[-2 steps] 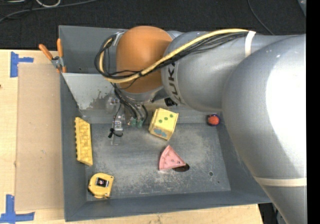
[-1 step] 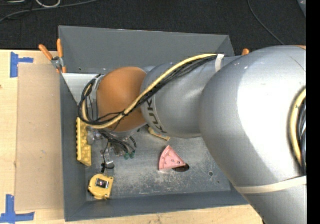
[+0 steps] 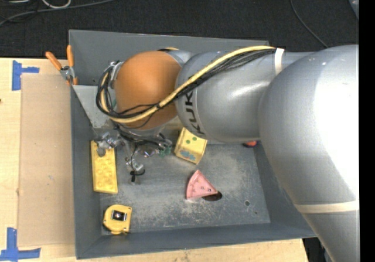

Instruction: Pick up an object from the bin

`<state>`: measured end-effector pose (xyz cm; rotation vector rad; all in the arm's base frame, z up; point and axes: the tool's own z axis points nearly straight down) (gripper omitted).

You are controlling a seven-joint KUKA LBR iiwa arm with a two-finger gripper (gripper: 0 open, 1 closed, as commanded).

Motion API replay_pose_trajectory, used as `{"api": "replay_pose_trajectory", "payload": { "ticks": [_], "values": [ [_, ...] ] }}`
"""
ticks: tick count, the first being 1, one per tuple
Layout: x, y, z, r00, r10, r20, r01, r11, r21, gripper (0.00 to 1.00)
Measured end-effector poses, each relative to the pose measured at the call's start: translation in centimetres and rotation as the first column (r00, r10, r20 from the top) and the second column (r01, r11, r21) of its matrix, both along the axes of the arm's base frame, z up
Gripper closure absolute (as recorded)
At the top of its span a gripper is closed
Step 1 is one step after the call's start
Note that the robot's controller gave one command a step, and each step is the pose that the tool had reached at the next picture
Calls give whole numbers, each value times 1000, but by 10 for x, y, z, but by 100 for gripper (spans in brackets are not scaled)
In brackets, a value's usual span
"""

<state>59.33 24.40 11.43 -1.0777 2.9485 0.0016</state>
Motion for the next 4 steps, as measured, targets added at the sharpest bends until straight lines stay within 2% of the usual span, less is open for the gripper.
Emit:
{"api": "replay_pose_trajectory", "payload": {
  "ticks": [1, 2, 3, 4],
  "values": [
    [17, 1, -7, 989, -147, -7, 147, 989, 0, 0],
    [13, 0, -30, 979, 203, -2, -203, 979, 0, 0],
    [9, -1, -42, 973, 231, -2, -231, 973, 1, 100],
    [8, -1, -41, 973, 230, -3, -230, 973, 1, 100]
  ]
}}
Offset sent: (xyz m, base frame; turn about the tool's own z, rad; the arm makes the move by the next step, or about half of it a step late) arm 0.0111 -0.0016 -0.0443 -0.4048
